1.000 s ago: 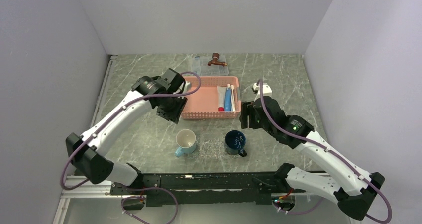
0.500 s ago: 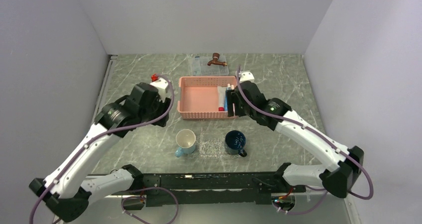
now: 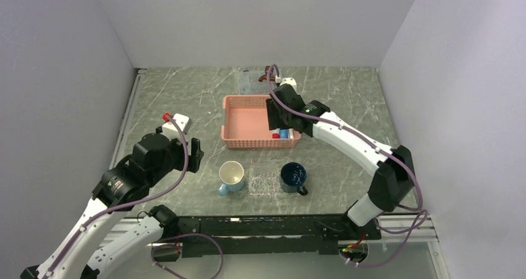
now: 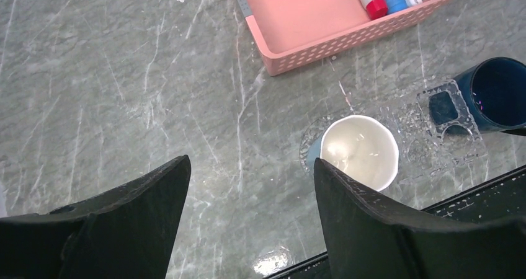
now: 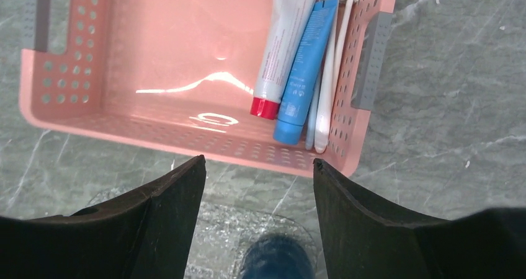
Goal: Prepare toiletry sets of a toothbrush and toothpaste on the tray
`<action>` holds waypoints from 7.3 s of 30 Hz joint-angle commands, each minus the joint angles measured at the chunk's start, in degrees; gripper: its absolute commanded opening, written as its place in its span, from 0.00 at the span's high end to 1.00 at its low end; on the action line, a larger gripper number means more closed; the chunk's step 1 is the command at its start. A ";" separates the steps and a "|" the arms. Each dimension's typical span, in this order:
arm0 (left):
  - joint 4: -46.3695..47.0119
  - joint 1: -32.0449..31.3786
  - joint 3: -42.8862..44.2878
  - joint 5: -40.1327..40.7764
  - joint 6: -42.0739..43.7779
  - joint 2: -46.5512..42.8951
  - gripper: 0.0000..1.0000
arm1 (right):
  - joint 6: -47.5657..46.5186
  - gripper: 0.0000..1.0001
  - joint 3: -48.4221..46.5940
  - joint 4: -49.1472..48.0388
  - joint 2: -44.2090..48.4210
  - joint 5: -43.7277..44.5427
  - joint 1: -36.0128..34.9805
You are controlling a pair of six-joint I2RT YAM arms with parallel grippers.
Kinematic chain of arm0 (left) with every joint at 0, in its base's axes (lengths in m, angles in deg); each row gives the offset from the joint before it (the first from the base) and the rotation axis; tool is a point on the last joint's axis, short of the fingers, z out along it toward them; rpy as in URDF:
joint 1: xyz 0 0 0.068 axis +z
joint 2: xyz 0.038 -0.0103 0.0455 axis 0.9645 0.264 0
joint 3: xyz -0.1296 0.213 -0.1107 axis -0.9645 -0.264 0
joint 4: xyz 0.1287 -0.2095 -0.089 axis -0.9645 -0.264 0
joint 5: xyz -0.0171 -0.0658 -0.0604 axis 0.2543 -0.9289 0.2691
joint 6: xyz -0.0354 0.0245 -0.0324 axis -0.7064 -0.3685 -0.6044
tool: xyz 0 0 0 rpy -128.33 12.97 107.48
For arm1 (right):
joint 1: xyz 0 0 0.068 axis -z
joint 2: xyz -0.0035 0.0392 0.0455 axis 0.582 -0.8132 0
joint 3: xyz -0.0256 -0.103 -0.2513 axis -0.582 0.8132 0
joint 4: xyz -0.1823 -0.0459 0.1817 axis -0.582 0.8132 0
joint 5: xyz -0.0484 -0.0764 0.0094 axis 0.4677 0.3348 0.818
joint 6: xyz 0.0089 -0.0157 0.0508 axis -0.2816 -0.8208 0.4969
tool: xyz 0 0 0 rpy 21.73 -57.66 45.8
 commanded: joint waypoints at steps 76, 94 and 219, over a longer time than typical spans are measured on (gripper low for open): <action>9.59 0.15 -9.63 -3.84 -0.56 -3.68 0.01 | -2.95 0.83 -5.20 -10.85 -7.62 -7.28 11.35; 5.10 0.18 8.44 -17.13 3.19 5.10 0.01 | -20.96 0.79 6.37 -10.73 16.37 -36.54 3.97; -19.48 -11.75 40.84 -27.41 -3.23 35.00 1.00 | -6.83 0.37 15.82 4.19 37.46 -7.91 -11.93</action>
